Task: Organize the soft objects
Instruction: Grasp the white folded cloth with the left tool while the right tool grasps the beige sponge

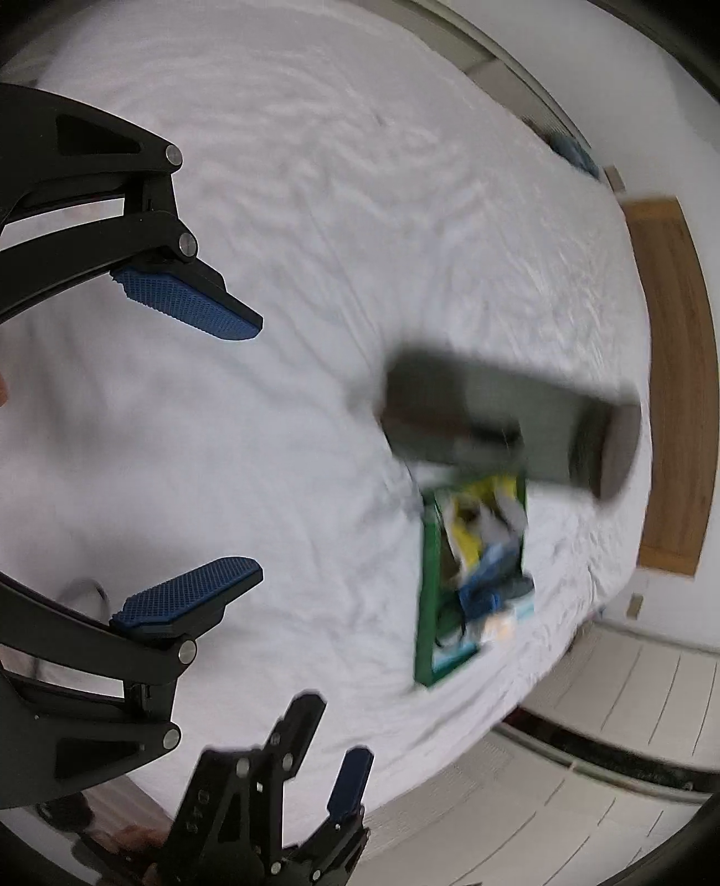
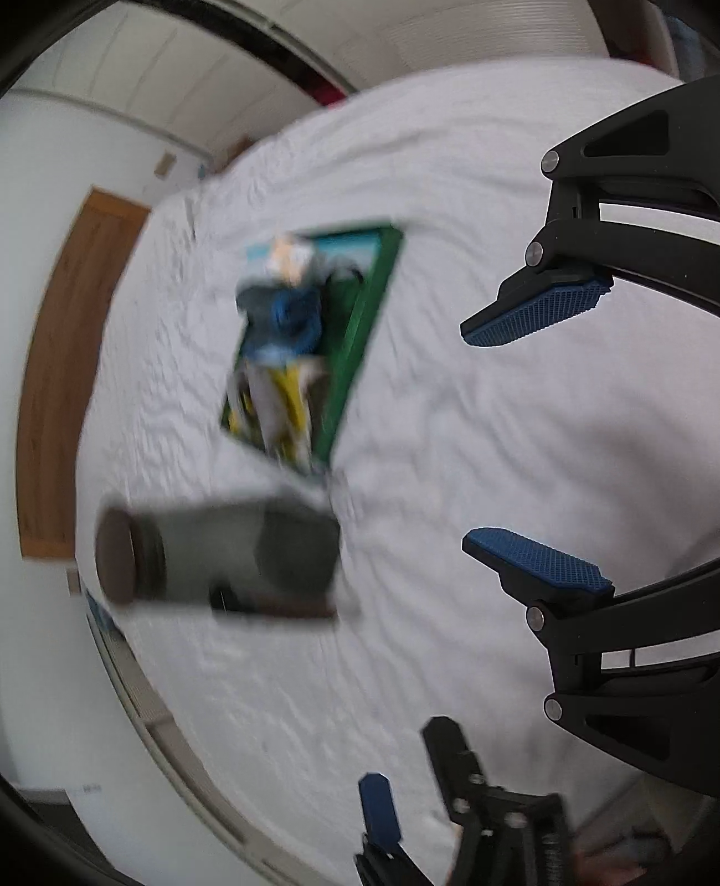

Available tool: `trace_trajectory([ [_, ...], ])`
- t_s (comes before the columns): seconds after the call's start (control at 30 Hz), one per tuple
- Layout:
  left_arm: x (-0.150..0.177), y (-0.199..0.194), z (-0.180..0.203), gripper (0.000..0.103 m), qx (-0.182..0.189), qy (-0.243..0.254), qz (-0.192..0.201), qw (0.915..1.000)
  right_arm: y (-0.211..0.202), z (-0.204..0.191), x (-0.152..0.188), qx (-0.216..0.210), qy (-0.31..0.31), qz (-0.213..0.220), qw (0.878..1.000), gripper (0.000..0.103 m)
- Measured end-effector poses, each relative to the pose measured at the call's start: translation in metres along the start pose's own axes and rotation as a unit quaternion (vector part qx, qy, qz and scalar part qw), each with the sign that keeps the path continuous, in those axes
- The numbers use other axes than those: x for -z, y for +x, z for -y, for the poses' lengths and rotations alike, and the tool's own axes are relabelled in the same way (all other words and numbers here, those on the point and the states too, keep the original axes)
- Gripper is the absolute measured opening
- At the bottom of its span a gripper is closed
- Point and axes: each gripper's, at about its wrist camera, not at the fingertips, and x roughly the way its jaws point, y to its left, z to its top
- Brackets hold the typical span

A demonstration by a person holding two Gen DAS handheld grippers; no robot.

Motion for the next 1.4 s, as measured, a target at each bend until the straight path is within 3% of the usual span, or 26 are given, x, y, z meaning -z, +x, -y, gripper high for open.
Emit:
trace_trajectory([
  [0.27,0.078,-0.012,-0.146,0.076,-0.095,-0.034,-0.085,0.9913,-0.015,-0.117,0.008,-0.099,-0.037,-0.029,0.994,0.069],
  [0.47,0.111,0.015,-0.21,0.076,-0.102,-0.051,-0.124,0.9857,0.009,-0.189,0.015,-0.151,-0.052,-0.057,0.986,0.069],
  [0.63,0.122,0.039,-0.227,0.076,-0.082,-0.029,-0.146,0.9854,0.015,-0.24,0.024,-0.167,-0.075,-0.068,0.981,0.069],
  [0.93,0.137,0.07,-0.248,0.076,-0.034,-0.004,-0.174,0.9842,0.027,-0.294,0.036,-0.168,-0.084,-0.09,0.978,0.069],
  [1.07,0.146,0.077,-0.262,0.076,-0.044,0.01,-0.175,0.9836,0.033,-0.314,0.039,-0.167,-0.091,-0.095,0.977,0.069],
  [1.4,0.155,0.079,-0.298,0.078,-0.04,0.028,-0.173,0.9838,0.081,-0.343,0.035,-0.19,-0.007,-0.122,0.974,0.069],
])
